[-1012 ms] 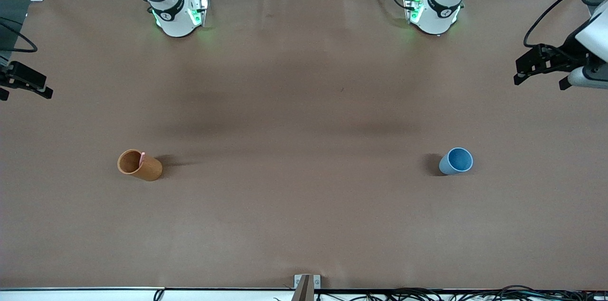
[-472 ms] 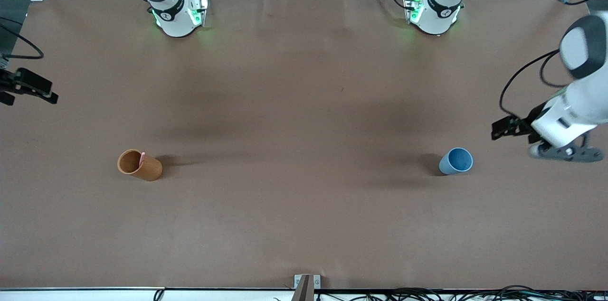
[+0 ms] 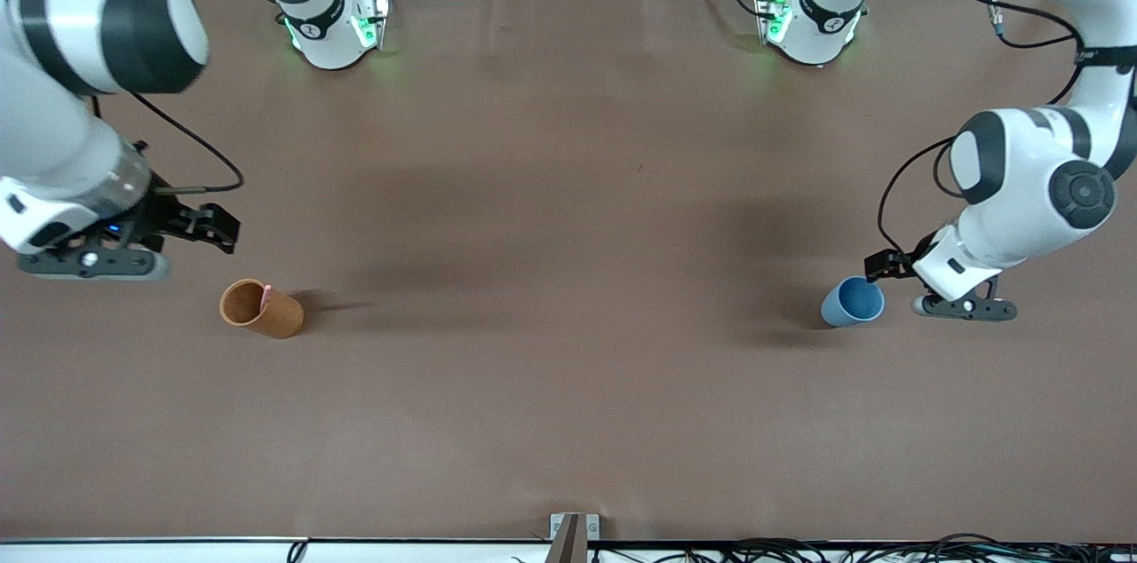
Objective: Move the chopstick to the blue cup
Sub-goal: 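Reach the chopstick with the right gripper while the left gripper reaches the cup, then grasp the chopstick with the right gripper while the left gripper grasps the cup, then drag the cup with the left gripper while the right gripper lifts the chopstick, then open the left gripper off the cup while the right gripper carries the chopstick, then lower the pink chopstick into the blue cup with the right gripper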
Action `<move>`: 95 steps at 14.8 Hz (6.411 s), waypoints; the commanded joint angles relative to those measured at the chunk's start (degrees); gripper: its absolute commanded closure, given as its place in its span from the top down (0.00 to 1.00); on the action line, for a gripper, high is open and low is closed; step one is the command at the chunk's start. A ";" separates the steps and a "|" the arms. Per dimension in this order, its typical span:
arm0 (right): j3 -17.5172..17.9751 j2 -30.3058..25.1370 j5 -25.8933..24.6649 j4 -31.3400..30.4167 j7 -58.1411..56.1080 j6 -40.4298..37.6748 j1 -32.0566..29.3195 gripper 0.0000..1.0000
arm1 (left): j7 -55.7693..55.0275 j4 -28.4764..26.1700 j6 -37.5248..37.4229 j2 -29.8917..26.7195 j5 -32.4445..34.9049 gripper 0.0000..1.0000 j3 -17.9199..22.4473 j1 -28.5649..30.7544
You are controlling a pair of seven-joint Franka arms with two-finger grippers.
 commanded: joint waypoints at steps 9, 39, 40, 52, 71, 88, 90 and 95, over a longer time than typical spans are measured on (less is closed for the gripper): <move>-0.22 1.47 -7.87 -13.98 0.45 13.72 3.87 0.59 | 1.09 -0.83 9.03 6.59 -1.04 0.29 -0.20 0.25; -0.22 8.06 -21.41 -13.19 0.36 19.35 4.48 0.09 | -69.92 15.69 -1.43 14.67 15.13 0.01 -23.32 -21.46; -0.22 7.97 -21.41 -13.19 0.36 19.35 4.22 0.08 | -69.92 15.78 -0.82 15.46 14.96 0.01 -23.32 -21.72; -0.84 -0.36 -11.15 -0.88 -0.08 0.63 2.12 0.02 | -70.10 16.92 6.48 20.21 18.56 0.04 -21.91 -21.72; 2.76 -10.40 9.27 -0.71 17.81 0.00 1.99 0.02 | -43.16 17.10 -11.77 -5.18 7.68 1.00 -22.18 -2.22; 2.68 20.53 4.61 27.33 54.94 1.86 32.87 0.02 | -7.97 21.84 -39.66 -22.33 -1.30 1.00 -0.47 -7.04; 2.59 21.41 4.52 26.72 55.11 1.86 34.54 0.02 | -7.26 21.93 -39.57 -22.24 -1.48 1.00 -0.56 -6.17; 2.59 22.74 3.38 25.83 55.12 4.04 35.16 0.02 | -6.99 21.75 -39.48 -22.07 -1.39 1.00 -0.56 -6.16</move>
